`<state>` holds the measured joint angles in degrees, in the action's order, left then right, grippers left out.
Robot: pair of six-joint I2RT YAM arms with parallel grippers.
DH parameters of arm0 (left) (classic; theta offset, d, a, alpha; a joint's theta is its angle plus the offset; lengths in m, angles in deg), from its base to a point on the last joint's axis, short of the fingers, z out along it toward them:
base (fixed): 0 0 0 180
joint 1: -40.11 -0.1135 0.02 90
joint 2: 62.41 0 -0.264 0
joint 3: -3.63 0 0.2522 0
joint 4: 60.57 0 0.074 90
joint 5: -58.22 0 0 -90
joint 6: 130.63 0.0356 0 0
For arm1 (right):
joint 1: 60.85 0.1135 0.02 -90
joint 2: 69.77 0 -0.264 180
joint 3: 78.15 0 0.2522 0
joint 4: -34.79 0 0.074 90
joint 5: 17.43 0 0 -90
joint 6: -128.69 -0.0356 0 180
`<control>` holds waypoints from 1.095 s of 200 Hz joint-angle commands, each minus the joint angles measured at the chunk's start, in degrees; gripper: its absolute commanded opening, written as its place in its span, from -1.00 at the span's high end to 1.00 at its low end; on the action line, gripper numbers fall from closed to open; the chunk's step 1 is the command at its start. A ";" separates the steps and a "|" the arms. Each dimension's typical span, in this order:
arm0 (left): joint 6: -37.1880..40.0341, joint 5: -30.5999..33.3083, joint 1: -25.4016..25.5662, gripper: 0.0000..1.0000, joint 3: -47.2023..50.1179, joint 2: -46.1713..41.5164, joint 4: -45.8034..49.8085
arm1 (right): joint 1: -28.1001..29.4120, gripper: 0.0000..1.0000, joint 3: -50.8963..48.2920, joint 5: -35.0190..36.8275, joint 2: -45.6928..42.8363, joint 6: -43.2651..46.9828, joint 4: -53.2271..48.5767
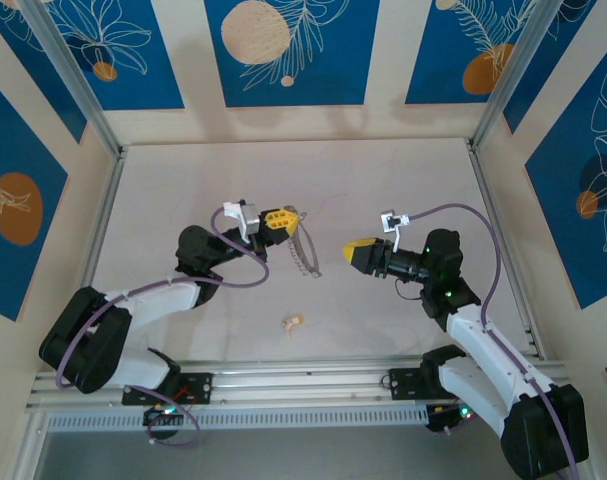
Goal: Put the keys on the keyring
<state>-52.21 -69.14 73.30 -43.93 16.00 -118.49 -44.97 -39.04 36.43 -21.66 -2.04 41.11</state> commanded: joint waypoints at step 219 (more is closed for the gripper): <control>15.02 1.44 2.91 1.00 -5.08 -2.06 17.42 | -0.16 0.17 10.58 -1.44 12.20 3.75 6.50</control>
<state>-35.77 -66.21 75.62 -45.07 14.90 -105.75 -44.97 -31.37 37.41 -11.36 1.04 42.88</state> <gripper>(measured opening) 0.048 0.416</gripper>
